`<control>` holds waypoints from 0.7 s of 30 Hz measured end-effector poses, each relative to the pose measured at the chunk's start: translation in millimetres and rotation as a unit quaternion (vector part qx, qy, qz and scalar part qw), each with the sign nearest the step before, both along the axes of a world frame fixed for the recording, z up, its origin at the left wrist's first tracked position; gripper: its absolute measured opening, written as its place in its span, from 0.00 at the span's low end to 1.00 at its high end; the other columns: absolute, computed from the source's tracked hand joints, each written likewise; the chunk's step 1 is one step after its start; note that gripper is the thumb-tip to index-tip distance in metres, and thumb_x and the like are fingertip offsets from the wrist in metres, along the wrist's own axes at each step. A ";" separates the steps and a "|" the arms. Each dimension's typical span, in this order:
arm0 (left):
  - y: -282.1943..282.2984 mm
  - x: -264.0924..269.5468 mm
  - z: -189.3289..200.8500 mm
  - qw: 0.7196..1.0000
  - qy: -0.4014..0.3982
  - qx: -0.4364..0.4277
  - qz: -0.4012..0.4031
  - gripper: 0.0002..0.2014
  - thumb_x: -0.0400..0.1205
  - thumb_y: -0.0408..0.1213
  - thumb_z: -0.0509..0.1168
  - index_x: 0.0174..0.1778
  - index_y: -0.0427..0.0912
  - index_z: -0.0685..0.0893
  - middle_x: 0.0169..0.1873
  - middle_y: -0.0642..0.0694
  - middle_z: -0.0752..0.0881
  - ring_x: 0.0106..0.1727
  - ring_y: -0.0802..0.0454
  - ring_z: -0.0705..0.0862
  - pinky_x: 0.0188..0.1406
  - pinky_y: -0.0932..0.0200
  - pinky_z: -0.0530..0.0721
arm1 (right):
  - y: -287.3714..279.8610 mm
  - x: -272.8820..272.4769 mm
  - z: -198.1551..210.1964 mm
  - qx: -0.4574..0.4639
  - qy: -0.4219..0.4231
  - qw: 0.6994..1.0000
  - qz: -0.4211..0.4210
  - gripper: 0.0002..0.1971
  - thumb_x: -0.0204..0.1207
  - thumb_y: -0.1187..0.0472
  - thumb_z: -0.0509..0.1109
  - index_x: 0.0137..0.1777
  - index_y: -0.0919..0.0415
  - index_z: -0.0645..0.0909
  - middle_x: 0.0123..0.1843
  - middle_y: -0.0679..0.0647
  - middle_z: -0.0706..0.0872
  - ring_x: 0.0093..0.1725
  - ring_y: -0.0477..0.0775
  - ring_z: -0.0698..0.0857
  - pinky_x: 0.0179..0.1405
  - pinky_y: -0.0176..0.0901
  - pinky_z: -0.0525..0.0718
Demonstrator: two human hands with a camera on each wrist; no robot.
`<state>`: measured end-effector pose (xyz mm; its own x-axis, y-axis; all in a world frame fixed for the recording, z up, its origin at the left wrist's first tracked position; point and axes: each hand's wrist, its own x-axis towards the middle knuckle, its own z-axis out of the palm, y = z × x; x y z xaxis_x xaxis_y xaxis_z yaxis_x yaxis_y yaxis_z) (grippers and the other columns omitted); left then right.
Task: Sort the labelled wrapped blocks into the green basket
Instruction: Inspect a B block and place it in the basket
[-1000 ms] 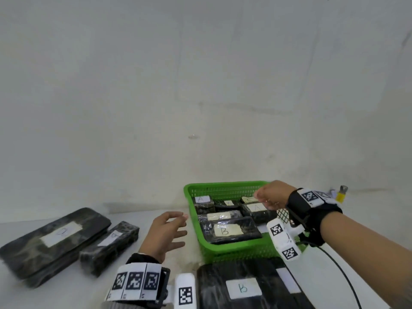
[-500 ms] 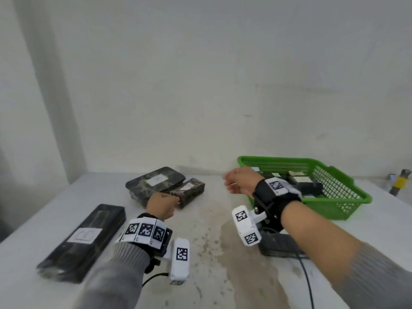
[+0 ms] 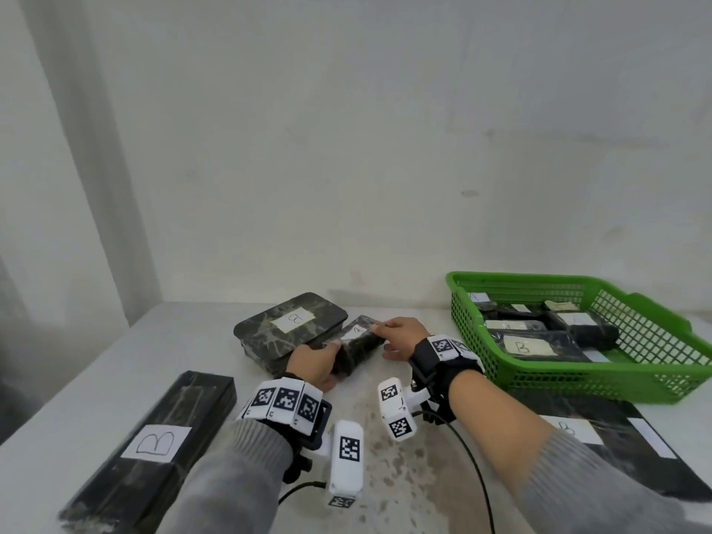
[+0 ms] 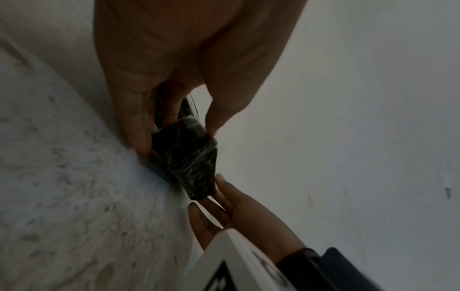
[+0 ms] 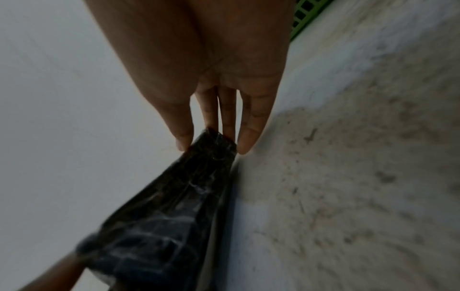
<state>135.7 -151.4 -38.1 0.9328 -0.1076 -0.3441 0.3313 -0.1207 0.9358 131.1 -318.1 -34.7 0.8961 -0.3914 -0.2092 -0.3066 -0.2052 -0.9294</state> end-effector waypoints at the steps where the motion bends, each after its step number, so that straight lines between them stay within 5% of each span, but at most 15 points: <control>1: 1.5 -0.4 0.8 1.000 0.000 -0.005 -0.004 0.16 0.82 0.39 0.70 0.48 0.25 0.80 0.41 0.35 0.84 0.47 0.36 0.86 0.56 0.41 0.87 | 0.1 -0.9 -2.1 0.010 -0.008 1.000 -0.006 0.05 0.79 0.61 0.72 0.47 0.61 0.81 0.40 0.54 0.82 0.36 0.50 0.81 0.41 0.43 0.84; 3: 5.7 -4.9 5.3 0.999 0.003 -0.022 -0.040 0.10 0.81 0.32 0.72 0.45 0.27 0.82 0.47 0.32 0.85 0.49 0.38 0.86 0.56 0.43 0.87 | -0.9 -8.1 -4.4 0.069 -0.025 0.997 -0.025 0.06 0.78 0.67 0.72 0.42 0.61 0.79 0.40 0.56 0.81 0.37 0.52 0.80 0.44 0.46 0.85; 6: 15.4 -19.8 17.5 0.993 0.026 -0.054 -0.097 0.04 0.80 0.27 0.70 0.46 0.29 0.83 0.52 0.29 0.85 0.48 0.42 0.85 0.41 0.52 0.90 | 2.9 -29.5 3.2 0.160 -0.060 0.985 -0.039 0.05 0.79 0.72 0.70 0.52 0.64 0.80 0.44 0.58 0.80 0.39 0.53 0.79 0.36 0.41 0.87; 11: 32.4 -54.7 27.4 0.986 0.032 -0.105 -0.128 0.16 0.80 0.33 0.72 0.59 0.26 0.82 0.48 0.31 0.87 0.48 0.43 0.87 0.43 0.51 0.91 | 15.0 -73.0 18.4 0.189 -0.135 0.973 -0.010 0.11 0.79 0.71 0.70 0.61 0.64 0.81 0.52 0.59 0.83 0.44 0.53 0.82 0.37 0.39 0.88; 16: 43.5 -91.2 24.6 0.985 0.020 -0.131 -0.115 0.09 0.81 0.28 0.70 0.52 0.27 0.78 0.49 0.28 0.86 0.46 0.41 0.87 0.37 0.54 0.92 | 31.2 -122.6 26.2 0.237 -0.136 0.962 0.015 0.24 0.78 0.59 0.75 0.72 0.53 0.73 0.64 0.56 0.83 0.61 0.60 0.83 0.48 0.48 0.89; 18: 44.9 -103.0 21.7 0.983 0.014 -0.159 -0.089 0.11 0.81 0.28 0.69 0.55 0.25 0.79 0.49 0.27 0.85 0.45 0.41 0.88 0.36 0.56 0.91 | 39.3 -143.5 24.7 0.253 -0.101 0.962 0.038 0.31 0.74 0.54 0.77 0.73 0.46 0.66 0.64 0.57 0.80 0.62 0.62 0.84 0.52 0.51 0.89; 21: 44.0 -117.8 17.9 0.981 -0.007 -0.181 -0.075 0.19 0.82 0.32 0.69 0.61 0.19 0.78 0.50 0.27 0.87 0.46 0.42 0.89 0.38 0.58 0.91 | 51.2 -166.1 15.1 0.241 -0.099 0.962 0.078 0.30 0.73 0.52 0.78 0.72 0.52 0.71 0.63 0.60 0.86 0.58 0.61 0.89 0.51 0.51 0.89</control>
